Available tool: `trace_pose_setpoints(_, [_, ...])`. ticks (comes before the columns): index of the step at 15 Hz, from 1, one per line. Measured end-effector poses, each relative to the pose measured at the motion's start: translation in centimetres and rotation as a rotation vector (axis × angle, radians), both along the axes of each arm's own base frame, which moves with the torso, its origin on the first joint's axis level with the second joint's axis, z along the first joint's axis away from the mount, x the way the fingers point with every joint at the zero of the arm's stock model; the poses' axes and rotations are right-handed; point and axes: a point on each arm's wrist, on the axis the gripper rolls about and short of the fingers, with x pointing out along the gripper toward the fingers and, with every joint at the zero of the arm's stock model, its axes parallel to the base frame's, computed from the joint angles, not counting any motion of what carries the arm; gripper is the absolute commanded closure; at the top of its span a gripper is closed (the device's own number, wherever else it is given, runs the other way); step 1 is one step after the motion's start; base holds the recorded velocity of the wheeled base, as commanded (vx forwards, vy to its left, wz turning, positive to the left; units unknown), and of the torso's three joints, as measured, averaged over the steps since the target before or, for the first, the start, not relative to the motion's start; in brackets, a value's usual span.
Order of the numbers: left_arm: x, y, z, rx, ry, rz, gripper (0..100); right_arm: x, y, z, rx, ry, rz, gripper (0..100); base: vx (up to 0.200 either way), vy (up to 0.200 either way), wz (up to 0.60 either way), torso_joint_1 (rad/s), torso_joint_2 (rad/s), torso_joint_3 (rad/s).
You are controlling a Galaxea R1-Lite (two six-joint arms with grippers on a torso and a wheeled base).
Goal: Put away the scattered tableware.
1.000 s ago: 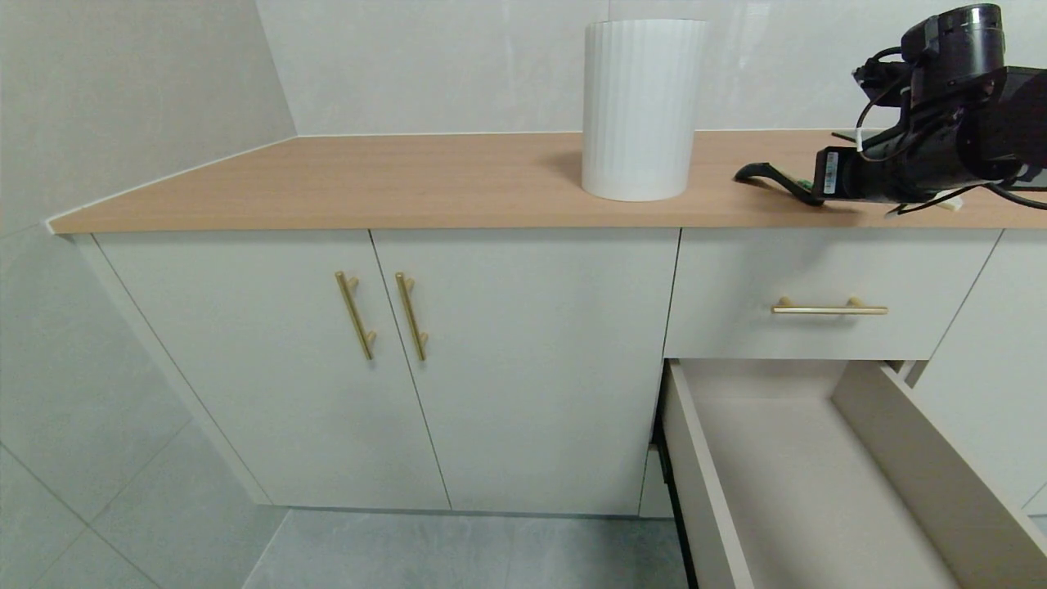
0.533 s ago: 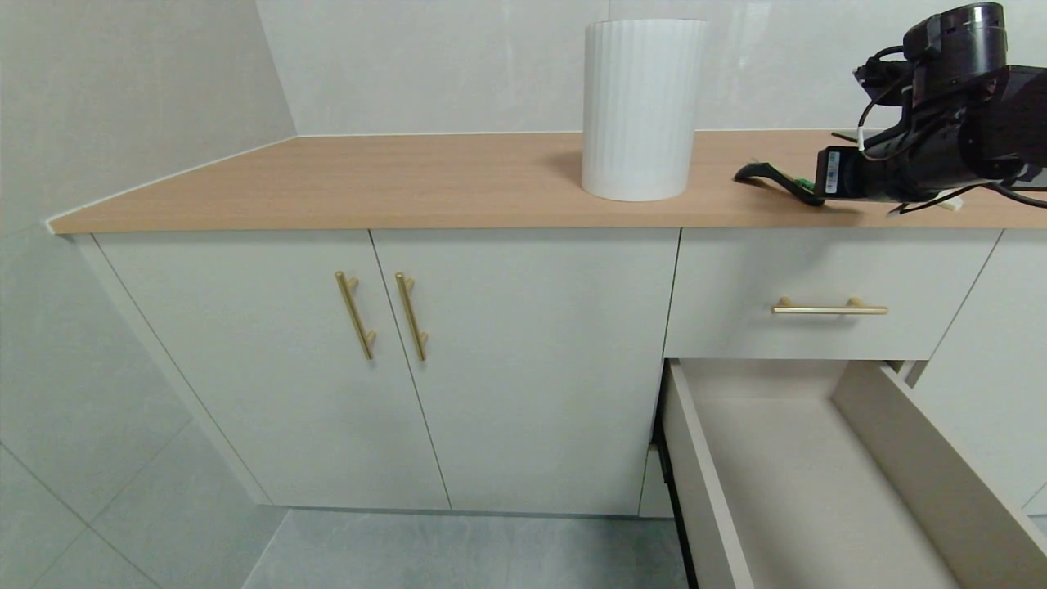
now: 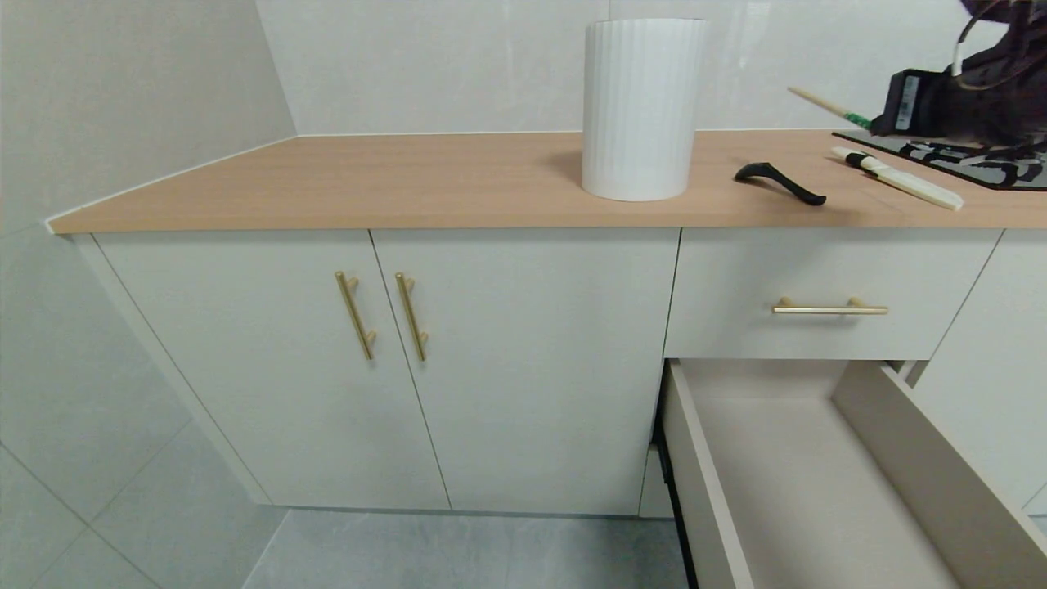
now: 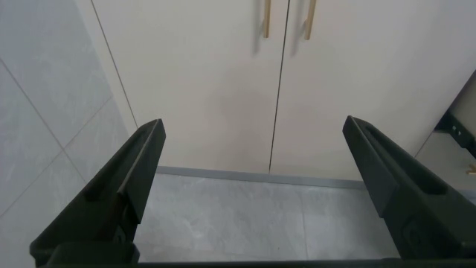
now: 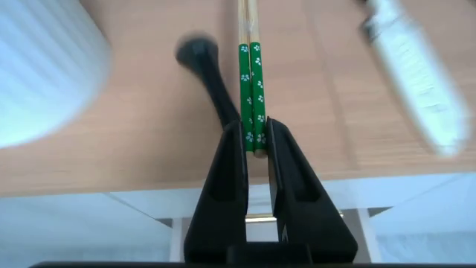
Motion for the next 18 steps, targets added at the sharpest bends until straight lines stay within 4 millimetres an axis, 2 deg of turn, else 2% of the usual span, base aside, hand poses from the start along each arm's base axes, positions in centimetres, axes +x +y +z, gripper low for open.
trace_pose_setpoints(2, [0.0,0.0,0.0,0.0,0.0,0.0,0,-3.9,-0.6,1.0,0.011,-0.019,0.025,100,0.0,0.0,0.0,0.0,0.0,0.0])
trace_pose_setpoints(4, [0.0,0.0,0.0,0.0,0.0,0.0,0,-8.1,-1.2,0.5,0.026,0.003,0.064,100,0.0,0.0,0.0,0.0,0.0,0.0])
trace_pose_setpoints(8, [0.0,0.0,0.0,0.0,0.0,0.0,0,-16.6,-2.4,-3.1,0.07,0.067,0.107,100,0.0,0.0,0.0,0.0,0.0,0.0])
trace_pose_setpoints(10, [0.0,0.0,0.0,0.0,0.0,0.0,0,-20.5,-3.0,-5.5,0.065,0.172,0.15,100,0.0,0.0,0.0,0.0,0.0,0.0])
trace_pose_setpoints(12, [0.0,0.0,0.0,0.0,0.0,0.0,0,-22.9,-3.3,-7.3,0.06,0.293,0.189,100,0.0,0.0,0.0,0.0,0.0,0.0])
trace_pose_setpoints(14, [0.0,0.0,0.0,0.0,0.0,0.0,0,-24.1,-3.5,-8.7,0.054,0.375,0.192,100,0.0,0.0,0.0,0.0,0.0,0.0])
trace_pose_setpoints(16, [0.0,0.0,0.0,0.0,0.0,0.0,0,-24.3,-3.5,-9.9,0.05,0.438,0.189,100,0.0,0.0,0.0,0.0,0.0,0.0])
trace_pose_setpoints(18, [0.0,0.0,0.0,0.0,0.0,0.0,0,-23.6,-3.4,-11.2,0.045,0.509,0.186,100,0.0,0.0,0.0,0.0,0.0,0.0])
